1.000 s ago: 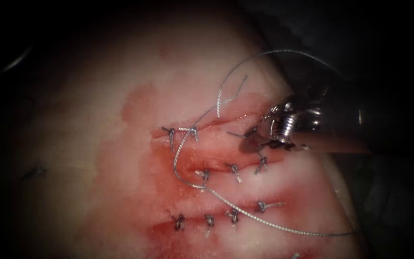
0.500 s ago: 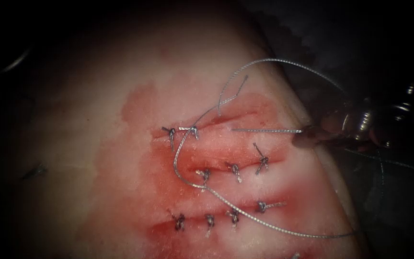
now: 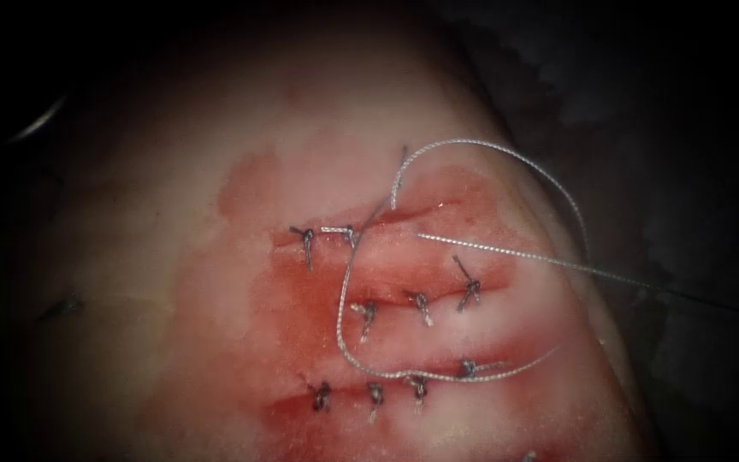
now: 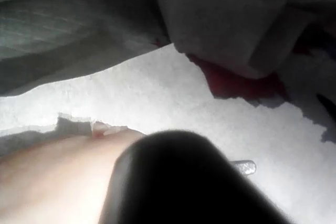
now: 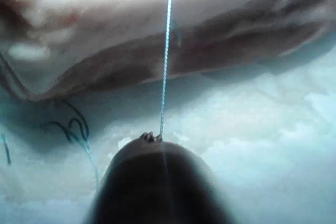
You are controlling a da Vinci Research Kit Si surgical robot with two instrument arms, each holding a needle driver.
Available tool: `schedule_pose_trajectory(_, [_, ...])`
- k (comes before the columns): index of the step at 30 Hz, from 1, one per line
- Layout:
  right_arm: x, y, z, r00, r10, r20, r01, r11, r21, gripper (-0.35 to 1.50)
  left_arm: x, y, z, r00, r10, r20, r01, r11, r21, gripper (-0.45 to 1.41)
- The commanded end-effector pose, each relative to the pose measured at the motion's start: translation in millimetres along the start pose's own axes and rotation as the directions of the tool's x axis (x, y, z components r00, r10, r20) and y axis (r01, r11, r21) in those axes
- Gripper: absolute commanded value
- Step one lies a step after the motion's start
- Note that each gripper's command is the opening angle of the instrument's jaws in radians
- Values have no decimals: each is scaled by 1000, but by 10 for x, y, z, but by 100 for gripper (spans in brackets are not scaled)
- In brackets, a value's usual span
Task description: Wound Closure
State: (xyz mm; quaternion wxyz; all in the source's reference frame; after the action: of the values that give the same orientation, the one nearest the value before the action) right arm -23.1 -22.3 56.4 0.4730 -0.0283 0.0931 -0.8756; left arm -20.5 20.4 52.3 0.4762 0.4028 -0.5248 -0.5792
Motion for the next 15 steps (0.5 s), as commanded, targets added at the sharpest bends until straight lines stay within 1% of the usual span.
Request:
schedule_pose_trajectory(1, [33,-17,7,999,3,-44,-2,1000,31,-35,-13,-2,6,1000,6,4,-6,1000,3,-45])
schedule_pose_trajectory(4, [52,-26,8,997,16,-82,-11,998,65,-35,-13,-2,6,1000,6,4,-6,1000,3,-45])
schedule_pose_trajectory(5, [65,-32,11,994,9,-113,1,995,96,-35,-13,-2,6,1000,6,3,-6,1000,3,-45])
schedule_pose_trajectory(7, [74,-36,14,990,-13,-143,28,994,108,-35,-13,-2,6,1000,6,3,-6,1000,3,-45])
schedule_pose_trajectory(8, [71,-38,13,990,-36,-137,51,992,112,-35,-12,-2,6,1000,6,3,-6,1000,3,-45])
schedule_pose_trajectory(9, [62,-36,9,991,-85,-104,97,989,116,7,-12,-2,6,1000,6,2,-6,1000,1,-45])
schedule_pose_trajectory(10, [52,-34,4,993,-97,-71,105,988,113,34,-12,-2,6,1000,6,2,-6,1000,1,-45])
schedule_pose_trajectory(11, [39,-30,-4,995,-94,-38,98,989,110,51,-12,-1,6,1000,7,2,-7,1000,1,-45])
schedule_pose_trajectory(12, [26,-25,-13,997,-73,-5,73,992,100,74,-12,-1,7,1000,7,0,-7,1000,-2,-45])
schedule_pose_trajectory(13, [5,-15,-26,997,-68,31,66,995,79,91,-12,0,7,1000,8,1,-8,1000,-2,-45])
schedule_pose_trajectory(14, [-12,-6,-38,995,-91,50,87,994,64,98,-12,0,7,1000,9,-1,-9,1000,-5,-45])
schedule_pose_trajectory(15, [-30,4,-50,991,-111,69,107,993,52,99,-11,1,7,1000,9,-1,-9,1000,-5,-45])
